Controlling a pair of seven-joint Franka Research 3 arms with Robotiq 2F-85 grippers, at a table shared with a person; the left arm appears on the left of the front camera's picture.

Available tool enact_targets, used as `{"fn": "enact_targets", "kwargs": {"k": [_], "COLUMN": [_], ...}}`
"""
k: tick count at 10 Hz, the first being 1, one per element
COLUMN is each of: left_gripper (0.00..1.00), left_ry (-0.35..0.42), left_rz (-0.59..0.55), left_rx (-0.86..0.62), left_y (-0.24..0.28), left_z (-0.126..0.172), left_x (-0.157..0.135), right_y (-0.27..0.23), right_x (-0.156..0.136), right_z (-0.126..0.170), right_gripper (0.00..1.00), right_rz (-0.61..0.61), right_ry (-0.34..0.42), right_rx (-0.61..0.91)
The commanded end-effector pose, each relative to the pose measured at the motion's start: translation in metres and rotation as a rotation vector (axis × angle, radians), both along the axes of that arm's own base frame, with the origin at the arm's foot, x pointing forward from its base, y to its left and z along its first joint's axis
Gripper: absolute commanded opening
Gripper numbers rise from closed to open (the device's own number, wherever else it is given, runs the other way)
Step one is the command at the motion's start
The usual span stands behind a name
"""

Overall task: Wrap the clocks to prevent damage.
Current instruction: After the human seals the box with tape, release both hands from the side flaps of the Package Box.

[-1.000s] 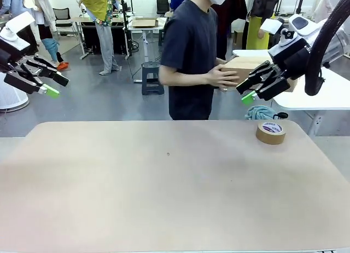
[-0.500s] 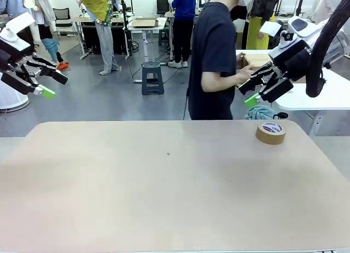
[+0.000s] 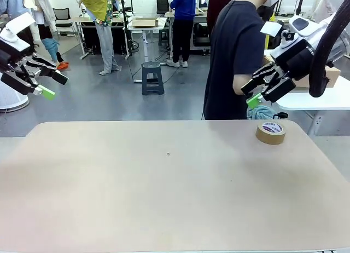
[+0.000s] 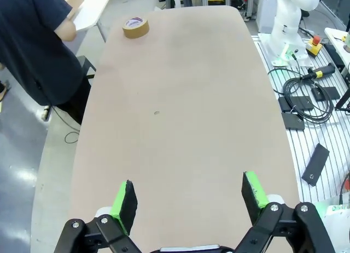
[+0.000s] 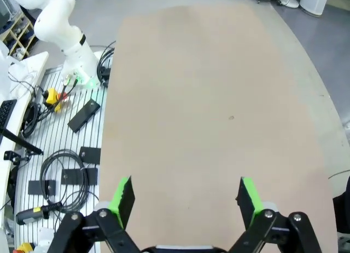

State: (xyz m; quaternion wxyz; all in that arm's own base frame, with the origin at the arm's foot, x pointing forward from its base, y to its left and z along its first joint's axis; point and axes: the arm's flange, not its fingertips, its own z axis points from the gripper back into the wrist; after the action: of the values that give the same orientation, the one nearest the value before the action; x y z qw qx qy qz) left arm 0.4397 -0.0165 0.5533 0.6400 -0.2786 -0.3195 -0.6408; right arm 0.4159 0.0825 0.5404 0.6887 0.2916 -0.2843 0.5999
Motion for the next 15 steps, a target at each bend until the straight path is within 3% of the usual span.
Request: {"fn": "enact_targets", "kwargs": {"k": [1,3,5,8,9,15], "left_gripper": [1.00,1.00,1.00,1.00,1.00,1.00], "left_ry": [0.002,-0.015,0.043,0.118,0.068,0.068], "left_rz": [0.052,0.193,0.307,0.322,0.292,0.292], "left_rx": [-0.104,-0.225,-0.269,-0.253,-0.256,-0.256], "left_y": [0.019,0.053,0.067,0.072,0.082,0.082], "left_z": [0.002,0.000,-0.014,-0.034,-0.026,-0.026], "left_x": [-0.010,-0.033,-0.041,-0.040,-0.042,-0.042], "right_y": [-0.017,-0.058,-0.078,-0.086,-0.087,-0.094], "right_x": [-0.012,-0.026,-0.031,-0.040,-0.035,-0.035], "right_z": [0.000,-0.004,-0.022,-0.030,-0.028,-0.035], "right_gripper": [1.00,1.00,1.00,1.00,1.00,1.00], "right_rz": [-0.108,-0.263,-0.366,-0.365,-0.371,-0.365], "right_ry": [-0.022,-0.023,0.047,0.093,0.096,0.084], "right_rx": [0.186,0.380,0.409,0.405,0.411,0.392]}}
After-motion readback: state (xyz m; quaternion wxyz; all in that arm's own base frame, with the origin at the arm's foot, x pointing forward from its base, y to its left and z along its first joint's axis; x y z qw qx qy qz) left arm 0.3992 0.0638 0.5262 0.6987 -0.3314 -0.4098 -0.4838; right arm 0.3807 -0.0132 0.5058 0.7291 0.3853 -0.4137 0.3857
